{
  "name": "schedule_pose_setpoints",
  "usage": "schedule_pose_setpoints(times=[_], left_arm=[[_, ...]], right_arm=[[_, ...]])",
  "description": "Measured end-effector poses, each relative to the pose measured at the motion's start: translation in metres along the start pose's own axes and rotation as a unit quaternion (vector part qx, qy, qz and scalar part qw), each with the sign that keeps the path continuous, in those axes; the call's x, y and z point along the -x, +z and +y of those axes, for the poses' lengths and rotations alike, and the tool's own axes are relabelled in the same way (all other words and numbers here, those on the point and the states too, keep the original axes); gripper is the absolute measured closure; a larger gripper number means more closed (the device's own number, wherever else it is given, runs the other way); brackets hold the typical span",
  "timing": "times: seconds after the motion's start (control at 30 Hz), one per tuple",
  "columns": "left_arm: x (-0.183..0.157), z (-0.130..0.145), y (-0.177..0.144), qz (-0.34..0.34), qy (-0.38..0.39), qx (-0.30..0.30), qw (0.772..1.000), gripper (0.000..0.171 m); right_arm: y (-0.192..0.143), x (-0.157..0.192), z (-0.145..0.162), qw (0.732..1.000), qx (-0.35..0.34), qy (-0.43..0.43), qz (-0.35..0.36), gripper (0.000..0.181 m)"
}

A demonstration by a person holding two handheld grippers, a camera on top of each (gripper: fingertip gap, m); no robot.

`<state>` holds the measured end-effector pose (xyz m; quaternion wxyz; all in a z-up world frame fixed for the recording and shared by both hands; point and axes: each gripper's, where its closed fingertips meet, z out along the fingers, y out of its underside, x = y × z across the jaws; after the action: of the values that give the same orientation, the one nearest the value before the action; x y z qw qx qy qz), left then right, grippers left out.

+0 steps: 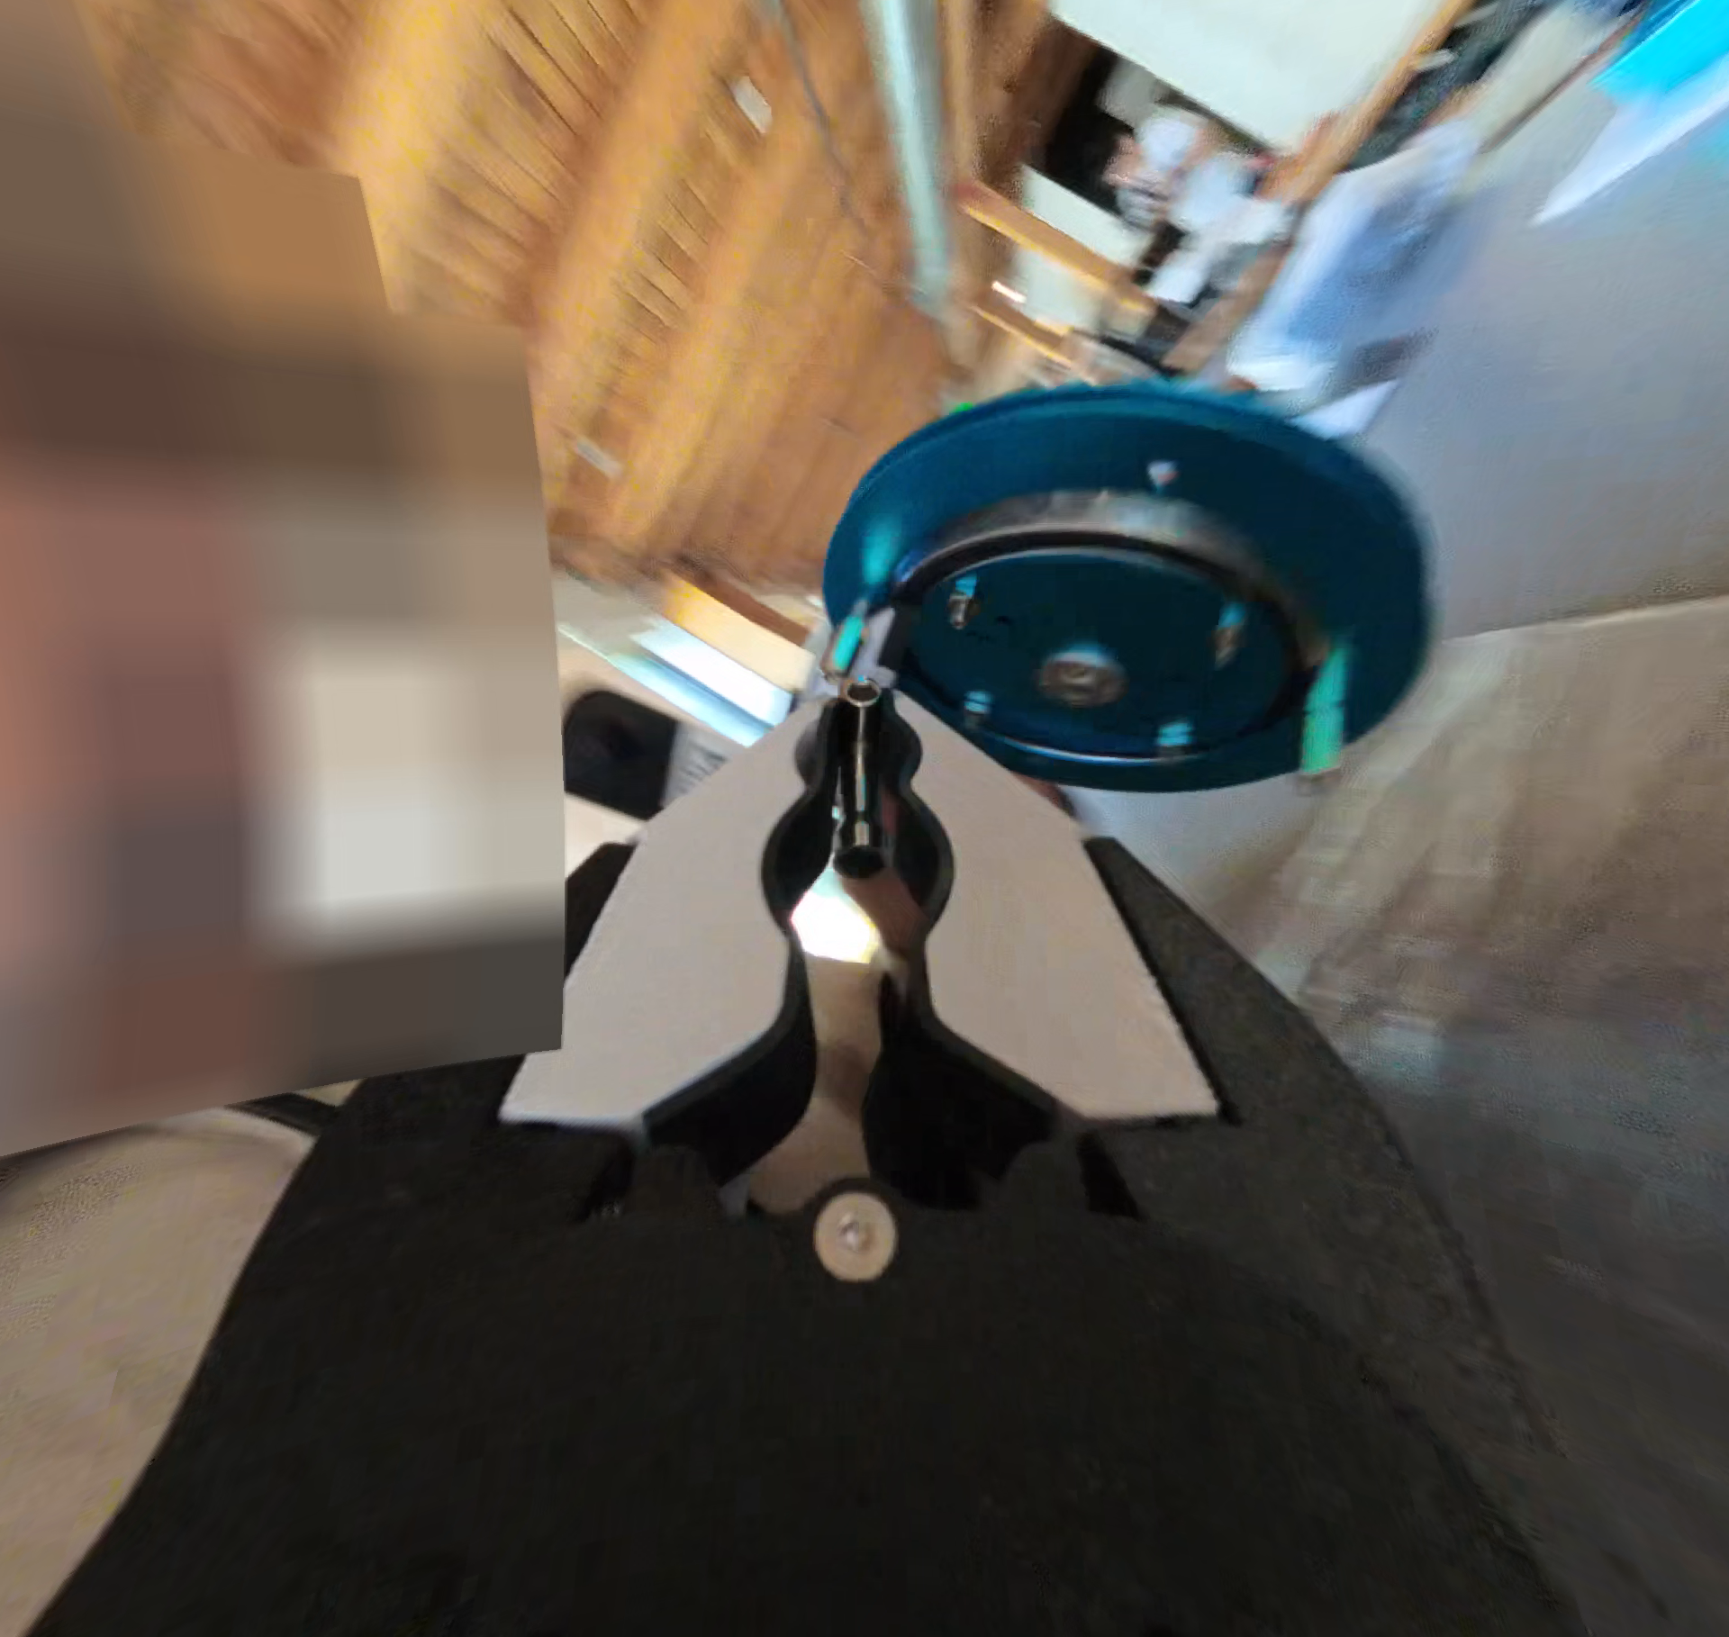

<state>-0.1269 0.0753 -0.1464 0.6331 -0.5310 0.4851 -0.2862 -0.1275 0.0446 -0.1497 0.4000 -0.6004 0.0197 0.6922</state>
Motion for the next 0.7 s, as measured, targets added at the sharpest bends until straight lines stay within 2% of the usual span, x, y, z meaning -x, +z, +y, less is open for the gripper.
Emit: schedule_pose_setpoints(times=[0.03,0.07,0.1,0.17,0.2,0.23,0.27,0.37,0.4,0.47,0.5,0.53,0.6,0.63,0.7], left_arm=[[0.003,0.007,0.001,-0.004,-0.020,0.011,1.000,0.158],[0.007,0.014,0.002,-0.011,-0.037,0.022,0.999,0.158],[0.011,0.021,0.003,-0.017,-0.058,0.035,0.998,0.158],[0.017,0.033,0.004,-0.021,-0.107,0.056,0.992,0.159],[0.020,0.038,0.005,-0.018,-0.132,0.064,0.989,0.159],[0.021,0.041,0.006,-0.016,-0.152,0.070,0.986,0.159],[0.023,0.044,0.007,-0.016,-0.163,0.075,0.984,0.159],[0.023,0.047,0.008,-0.024,-0.144,0.082,0.986,0.158],[0.022,0.047,0.008,-0.024,-0.136,0.084,0.987,0.158],[0.019,0.047,0.009,-0.017,-0.128,0.082,0.988,0.158],[0.017,0.047,0.010,-0.012,-0.125,0.083,0.989,0.158],[0.014,0.047,0.010,-0.006,-0.117,0.085,0.989,0.158],[0.009,0.046,0.011,0.000,-0.103,0.086,0.991,0.158],[0.006,0.046,0.012,0.005,-0.101,0.088,0.991,0.158],[0.003,0.047,0.013,0.010,-0.105,0.093,0.990,0.158]], right_arm=[[-0.008,-0.015,0.002,0.992,0.051,-0.089,0.069,0.175],[-0.022,-0.038,0.001,0.962,0.106,-0.196,0.157,0.175],[-0.043,-0.066,-0.007,0.899,0.160,-0.316,0.257,0.175],[-0.093,-0.111,-0.030,0.722,0.261,-0.479,0.427,0.175],[-0.109,-0.122,-0.038,0.649,0.295,-0.524,0.467,0.174],[-0.118,-0.129,-0.041,0.606,0.310,-0.547,0.486,0.174],[-0.119,-0.135,-0.039,0.596,0.314,-0.555,0.489,0.174],[-0.118,-0.148,-0.022,0.627,0.325,-0.521,0.480,0.170],[-0.117,-0.149,-0.022,0.624,0.321,-0.525,0.482,0.170],[-0.115,-0.145,-0.027,0.612,0.305,-0.540,0.491,0.155],[-0.108,-0.139,-0.028,0.621,0.293,-0.539,0.487,0.145],[-0.094,-0.127,-0.028,0.638,0.272,-0.543,0.473,0.139],[-0.051,-0.090,-0.019,0.678,0.219,-0.576,0.401,0.137],[-0.032,-0.072,-0.013,0.686,0.193,-0.598,0.367,0.139],[-0.007,-0.053,-0.002,0.676,0.176,-0.634,0.332,0.140]])
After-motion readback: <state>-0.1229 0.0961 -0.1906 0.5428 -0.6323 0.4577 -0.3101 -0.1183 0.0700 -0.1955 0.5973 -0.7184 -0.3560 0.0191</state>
